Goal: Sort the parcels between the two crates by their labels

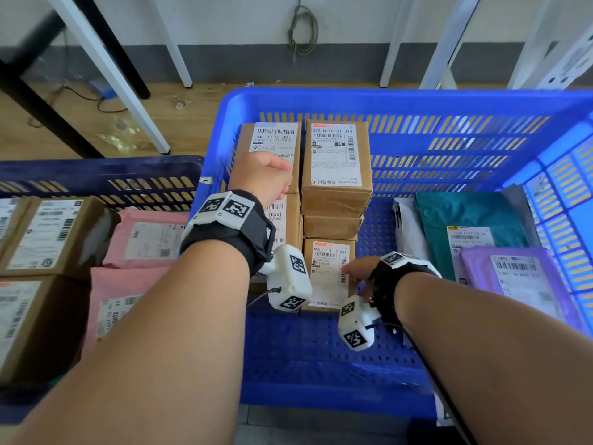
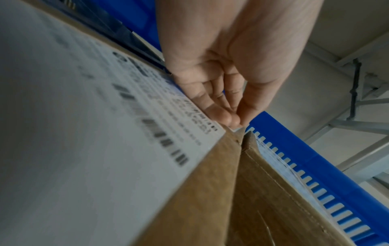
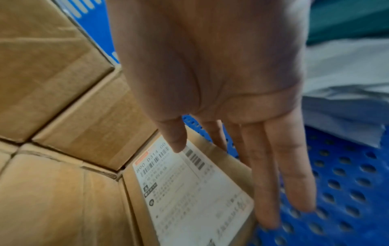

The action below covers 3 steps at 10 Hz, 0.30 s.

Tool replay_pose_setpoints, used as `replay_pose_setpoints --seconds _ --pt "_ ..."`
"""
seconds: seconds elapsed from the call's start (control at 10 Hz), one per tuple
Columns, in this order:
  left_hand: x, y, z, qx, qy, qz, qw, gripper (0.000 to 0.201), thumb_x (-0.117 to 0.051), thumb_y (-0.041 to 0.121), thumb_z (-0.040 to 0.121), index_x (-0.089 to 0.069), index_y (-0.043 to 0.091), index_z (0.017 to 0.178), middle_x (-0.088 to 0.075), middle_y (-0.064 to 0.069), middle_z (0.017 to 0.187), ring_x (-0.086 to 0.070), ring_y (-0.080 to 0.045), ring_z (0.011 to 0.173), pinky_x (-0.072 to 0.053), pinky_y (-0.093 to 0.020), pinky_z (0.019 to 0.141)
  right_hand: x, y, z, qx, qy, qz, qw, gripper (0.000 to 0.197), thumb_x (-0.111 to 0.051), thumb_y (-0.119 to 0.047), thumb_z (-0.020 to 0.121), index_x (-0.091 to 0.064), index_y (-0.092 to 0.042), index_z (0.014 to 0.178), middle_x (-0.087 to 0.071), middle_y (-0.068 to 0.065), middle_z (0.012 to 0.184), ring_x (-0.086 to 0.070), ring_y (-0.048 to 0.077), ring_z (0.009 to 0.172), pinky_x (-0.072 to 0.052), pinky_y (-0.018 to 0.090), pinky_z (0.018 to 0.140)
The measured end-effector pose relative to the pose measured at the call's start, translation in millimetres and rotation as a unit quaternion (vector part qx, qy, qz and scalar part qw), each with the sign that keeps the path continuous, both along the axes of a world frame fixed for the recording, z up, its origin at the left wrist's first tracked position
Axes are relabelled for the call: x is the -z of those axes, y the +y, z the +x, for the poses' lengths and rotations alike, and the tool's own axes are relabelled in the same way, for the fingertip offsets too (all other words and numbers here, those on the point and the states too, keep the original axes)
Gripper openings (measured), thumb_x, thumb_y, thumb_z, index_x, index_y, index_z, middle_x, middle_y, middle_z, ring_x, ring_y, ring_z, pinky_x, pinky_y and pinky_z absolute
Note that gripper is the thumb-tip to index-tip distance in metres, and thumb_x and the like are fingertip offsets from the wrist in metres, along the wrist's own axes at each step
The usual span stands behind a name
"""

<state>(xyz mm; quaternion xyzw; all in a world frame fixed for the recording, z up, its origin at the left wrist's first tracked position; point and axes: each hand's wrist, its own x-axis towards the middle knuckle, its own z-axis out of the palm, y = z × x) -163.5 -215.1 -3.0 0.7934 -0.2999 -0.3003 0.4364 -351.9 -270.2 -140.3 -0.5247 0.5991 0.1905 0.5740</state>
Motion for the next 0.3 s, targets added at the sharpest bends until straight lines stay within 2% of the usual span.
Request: replay_pose_setpoints --seconds 0.1,0.2,0.3 --pt "-5 4 0 0.022 -0.008 0.007 1.0 0.021 -0.058 0.002 0.083 -0.069 0.017 0.093 -0.064 0.0 0.075 -0.06 -0.011 0.068 -0.057 -0.021 0.068 -22 -8 -4 -0.094 0.029 -0.082 0.992 0.025 -0.049 -0.023 0.095 -0.041 -0.024 0.071 -0.05 0.004 0.093 -0.048 0.026 0.098 -0.043 0.045 0.103" --pt "-9 8 -2 0.052 -0.035 0.04 0.997 0.019 -0.061 0.006 0.082 -0.071 0.018 0.094 -0.064 0.0 0.081 -0.061 -0.016 0.075 -0.058 -0.03 0.077 -44 -19 -10 -0.157 0.082 -0.2 0.964 0.033 -0.055 -0.021 0.091 -0.036 -0.025 0.064 -0.04 -0.003 0.071 -0.047 0.022 0.086 -0.047 0.034 0.087" --pt "-24 9 -7 0.085 -0.111 0.065 0.988 0.016 -0.063 0.01 0.082 -0.07 0.022 0.09 -0.066 0.002 0.099 -0.062 -0.017 0.089 -0.052 -0.028 0.077 -55 -40 -11 -0.254 0.124 -0.296 0.912 0.032 -0.058 -0.02 0.085 -0.042 -0.017 0.058 -0.045 0.0 0.066 -0.06 0.024 0.076 -0.048 0.031 0.067"
